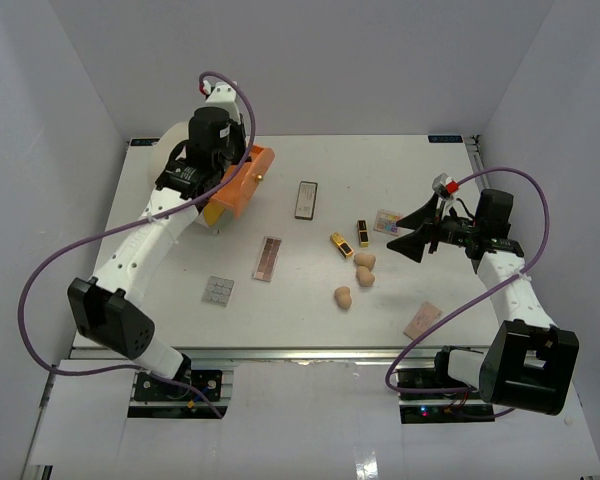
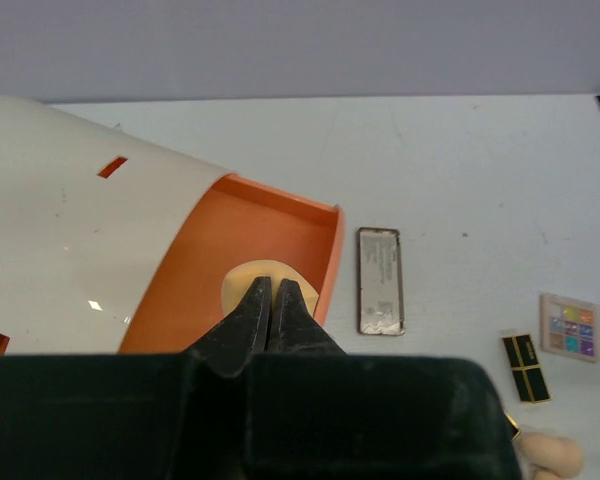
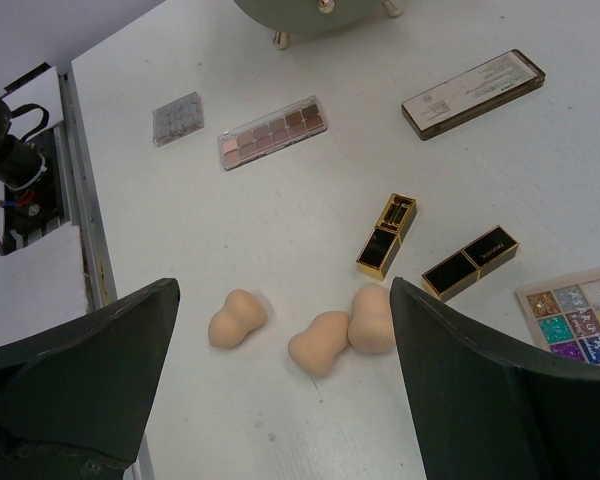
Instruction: Organize the makeup
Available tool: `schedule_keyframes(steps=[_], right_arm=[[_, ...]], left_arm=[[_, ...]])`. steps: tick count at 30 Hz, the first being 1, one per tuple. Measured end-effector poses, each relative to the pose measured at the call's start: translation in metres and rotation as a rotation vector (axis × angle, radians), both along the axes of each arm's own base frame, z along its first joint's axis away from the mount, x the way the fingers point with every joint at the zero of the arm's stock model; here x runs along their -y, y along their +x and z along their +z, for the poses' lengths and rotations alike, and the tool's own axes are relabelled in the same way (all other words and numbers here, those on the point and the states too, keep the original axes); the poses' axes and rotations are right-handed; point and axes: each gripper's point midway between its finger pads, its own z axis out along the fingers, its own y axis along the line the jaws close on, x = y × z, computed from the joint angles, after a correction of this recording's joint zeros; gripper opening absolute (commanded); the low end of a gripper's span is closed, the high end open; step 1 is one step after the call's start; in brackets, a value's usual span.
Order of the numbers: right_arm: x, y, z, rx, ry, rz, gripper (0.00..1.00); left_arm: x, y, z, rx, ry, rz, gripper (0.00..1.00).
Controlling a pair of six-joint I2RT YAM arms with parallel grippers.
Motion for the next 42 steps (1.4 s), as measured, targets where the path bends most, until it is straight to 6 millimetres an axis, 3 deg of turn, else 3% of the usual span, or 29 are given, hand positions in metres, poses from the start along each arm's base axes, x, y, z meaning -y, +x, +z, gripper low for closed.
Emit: schedule_keyframes(steps=[5, 10, 18, 26, 29, 32, 36, 39, 42], right_arm=[[0.0, 0.0, -0.002, -0.009, 0.001, 0.0, 0.92], [0.0, 0.0, -0.002, -0.01, 0.002, 0.0, 0.92], [0.0, 0.0, -0.002, -0.016, 0.002, 0.0, 0.92], [0.0, -0.001, -0.002, -0.017, 0.003, 0.0, 0.93], [-0.001, -0.002, -0.002, -0.016, 0.007, 0.009, 0.93], [-0.007, -0.009, -0.006, -0.016, 0.004, 0.045, 0.93], [-0.032, -0.026, -0.022, -0.017, -0.057, 0.137, 0.93], [-0.06, -0.043, -0.039, -0.001, -0.159, 0.225, 0.95], [-0.083, -0.059, -0.061, 0.059, -0.313, 0.3, 0.98]], left_arm=[[-0.003, 0.025, -0.029, -0.07, 0.059, 0.015, 0.08], [-0.005, 0.033, -0.051, -0.119, 0.101, 0.015, 0.19], [-0.009, 0.034, -0.056, -0.133, 0.117, 0.021, 0.56], [-0.01, 0.033, -0.054, -0.131, 0.127, 0.022, 0.6], [-0.009, 0.032, -0.048, -0.123, 0.121, 0.016, 0.66], [-0.004, 0.028, -0.037, -0.109, 0.095, -0.019, 0.77], [0.004, 0.01, -0.007, -0.065, 0.036, -0.087, 0.85], [0.007, -0.018, 0.022, -0.011, -0.012, -0.154, 0.87], [0.006, -0.059, 0.044, 0.058, -0.065, -0.228, 0.9]])
